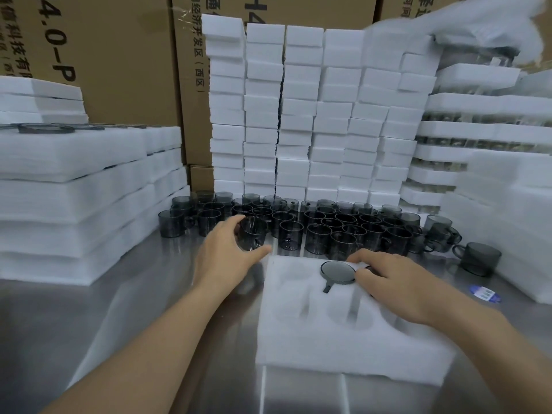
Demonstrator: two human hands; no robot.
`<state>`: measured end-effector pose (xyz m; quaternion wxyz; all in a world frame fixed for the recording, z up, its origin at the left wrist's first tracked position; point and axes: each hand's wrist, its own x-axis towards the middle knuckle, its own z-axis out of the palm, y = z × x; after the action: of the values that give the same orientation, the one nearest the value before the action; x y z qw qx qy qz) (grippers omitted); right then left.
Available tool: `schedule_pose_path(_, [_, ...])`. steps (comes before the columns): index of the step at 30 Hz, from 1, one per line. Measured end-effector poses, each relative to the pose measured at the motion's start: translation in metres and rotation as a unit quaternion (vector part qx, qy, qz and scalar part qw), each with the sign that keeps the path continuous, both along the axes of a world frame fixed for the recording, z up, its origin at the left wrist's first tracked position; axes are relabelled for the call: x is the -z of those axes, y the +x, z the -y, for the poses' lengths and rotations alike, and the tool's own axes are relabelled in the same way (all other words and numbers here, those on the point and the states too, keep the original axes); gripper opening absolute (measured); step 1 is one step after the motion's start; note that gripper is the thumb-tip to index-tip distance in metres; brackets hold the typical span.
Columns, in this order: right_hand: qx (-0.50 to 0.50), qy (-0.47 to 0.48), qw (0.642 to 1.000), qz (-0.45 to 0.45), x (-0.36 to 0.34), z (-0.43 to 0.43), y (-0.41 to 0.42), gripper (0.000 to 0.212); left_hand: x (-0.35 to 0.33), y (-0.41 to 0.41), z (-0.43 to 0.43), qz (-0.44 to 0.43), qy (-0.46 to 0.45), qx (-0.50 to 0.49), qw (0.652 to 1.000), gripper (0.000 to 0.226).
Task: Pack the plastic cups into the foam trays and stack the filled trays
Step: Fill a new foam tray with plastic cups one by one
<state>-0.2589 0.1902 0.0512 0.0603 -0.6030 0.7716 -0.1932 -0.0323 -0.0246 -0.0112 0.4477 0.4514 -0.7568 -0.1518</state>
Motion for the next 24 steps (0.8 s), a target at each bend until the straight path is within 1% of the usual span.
schedule_pose_path(3, [0.0,0.005,1.0,-0.006,0.0,0.0,0.0,0.029,-0.005,0.0,-0.008,-0.055,-0.07,0.007,0.996,0.088])
schedule_pose_path(5, [0.0,0.009,1.0,-0.014,0.0,0.0,0.0,0.03,-0.01,-0.003,-0.015,-0.072,-0.123,0.022,0.99,0.084])
schedule_pose_path(9, [0.001,0.011,1.0,-0.025,0.0,0.0,0.0,0.03,-0.02,-0.011,-0.028,-0.074,-0.203,0.018,0.976,0.079])
schedule_pose_path(12, [0.003,0.016,0.999,-0.03,0.0,0.0,0.0,0.03,-0.023,-0.011,-0.033,-0.07,-0.237,0.023,0.969,0.079])
schedule_pose_path(16, [0.003,0.016,0.999,-0.031,0.001,0.001,0.0,0.03,-0.025,-0.009,-0.033,-0.092,-0.243,0.034,0.965,0.078])
schedule_pose_path(19, [0.004,0.018,0.999,-0.031,0.001,0.001,0.0,0.03,-0.025,-0.01,-0.034,-0.111,-0.238,0.061,0.963,0.078])
schedule_pose_path(24, [0.008,0.02,0.999,-0.029,0.001,0.001,0.0,0.029,-0.034,-0.015,-0.049,-0.15,-0.176,0.102,0.967,0.081])
